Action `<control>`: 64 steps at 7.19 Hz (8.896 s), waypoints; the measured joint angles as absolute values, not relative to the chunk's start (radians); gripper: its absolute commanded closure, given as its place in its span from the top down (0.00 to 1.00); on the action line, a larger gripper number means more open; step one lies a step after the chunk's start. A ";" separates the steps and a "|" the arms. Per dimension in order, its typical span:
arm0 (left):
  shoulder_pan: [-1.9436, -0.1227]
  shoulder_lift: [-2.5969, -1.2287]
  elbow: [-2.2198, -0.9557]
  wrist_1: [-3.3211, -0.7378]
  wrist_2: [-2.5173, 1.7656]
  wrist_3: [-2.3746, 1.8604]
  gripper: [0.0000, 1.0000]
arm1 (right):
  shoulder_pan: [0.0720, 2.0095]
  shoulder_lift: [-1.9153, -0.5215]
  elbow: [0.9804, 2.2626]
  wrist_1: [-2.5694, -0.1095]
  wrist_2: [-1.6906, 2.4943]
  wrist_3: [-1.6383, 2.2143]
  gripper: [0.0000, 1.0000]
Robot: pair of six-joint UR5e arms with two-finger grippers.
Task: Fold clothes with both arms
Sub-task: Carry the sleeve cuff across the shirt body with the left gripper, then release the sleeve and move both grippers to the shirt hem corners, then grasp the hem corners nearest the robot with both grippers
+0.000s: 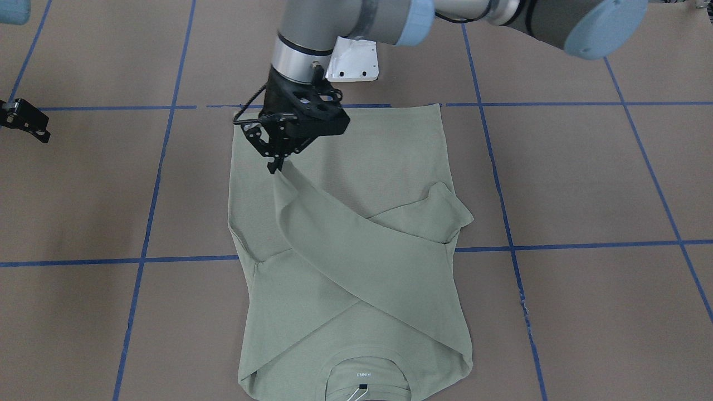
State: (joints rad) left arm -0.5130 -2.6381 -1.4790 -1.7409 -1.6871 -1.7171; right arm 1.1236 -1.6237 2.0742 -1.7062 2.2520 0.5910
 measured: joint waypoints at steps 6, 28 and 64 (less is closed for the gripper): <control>-0.391 -2.719 -1.229 -1.958 -1.605 -1.789 1.00 | 1.126 -1.573 2.026 -1.706 2.256 0.596 1.00; -0.520 -1.803 -2.130 -1.791 -1.763 -1.263 1.00 | 0.252 -1.430 1.989 -1.347 1.755 1.563 0.94; -0.233 -1.674 -2.017 -1.838 -1.646 -1.672 0.49 | 0.319 -1.391 2.072 -1.345 1.760 1.578 0.00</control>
State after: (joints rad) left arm -0.2327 -1.6742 -2.0172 -1.8378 -1.6459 -1.6718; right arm 0.3190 -1.3909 2.0724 -1.3453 1.7604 1.5784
